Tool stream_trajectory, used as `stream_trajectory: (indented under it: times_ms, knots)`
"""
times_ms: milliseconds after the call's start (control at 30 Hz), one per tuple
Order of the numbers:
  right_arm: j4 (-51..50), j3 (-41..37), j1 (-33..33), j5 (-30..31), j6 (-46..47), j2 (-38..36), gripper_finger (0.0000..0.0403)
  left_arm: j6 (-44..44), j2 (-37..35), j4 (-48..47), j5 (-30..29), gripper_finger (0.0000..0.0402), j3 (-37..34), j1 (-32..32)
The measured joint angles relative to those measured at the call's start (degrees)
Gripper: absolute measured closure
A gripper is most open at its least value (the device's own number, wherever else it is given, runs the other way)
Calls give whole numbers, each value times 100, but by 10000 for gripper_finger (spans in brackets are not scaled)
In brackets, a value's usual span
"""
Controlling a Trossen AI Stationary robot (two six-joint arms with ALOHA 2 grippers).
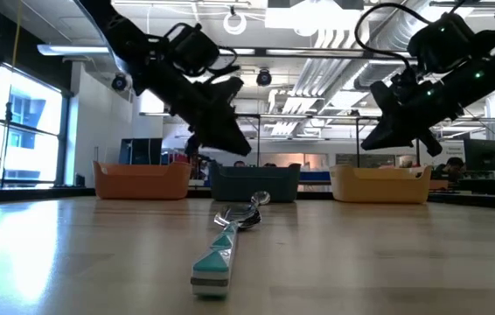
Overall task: Sort silverware by color (type)
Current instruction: Put the orange spoon into the orange bin
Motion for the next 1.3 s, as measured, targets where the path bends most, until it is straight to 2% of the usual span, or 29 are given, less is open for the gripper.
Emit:
stream_trajectory:
  times_ms: [233, 467, 633, 967, 1167, 1300]
  knots:
    - [-10, 0, 147, 22, 40, 2, 403, -663, 547, -35, -152, 357, 0, -395]
    - [-6, 1, 178, 93, 12, 16, 403, -341, 630, -37, -299, 342, 2, -518]
    - [-35, 2, 176, 131, 4, 24, 403, -508, 630, 47, -485, 341, 2, -510]
    - [-37, 2, 172, 368, -431, 26, 403, -586, 630, -163, -267, 341, 228, -558]
    - [-75, 4, 172, 106, -413, 26, 403, -614, 630, -247, -214, 339, 232, -536]
    - [-83, 4, 172, 33, -361, 26, 403, -577, 630, -251, -98, 319, 232, -536]
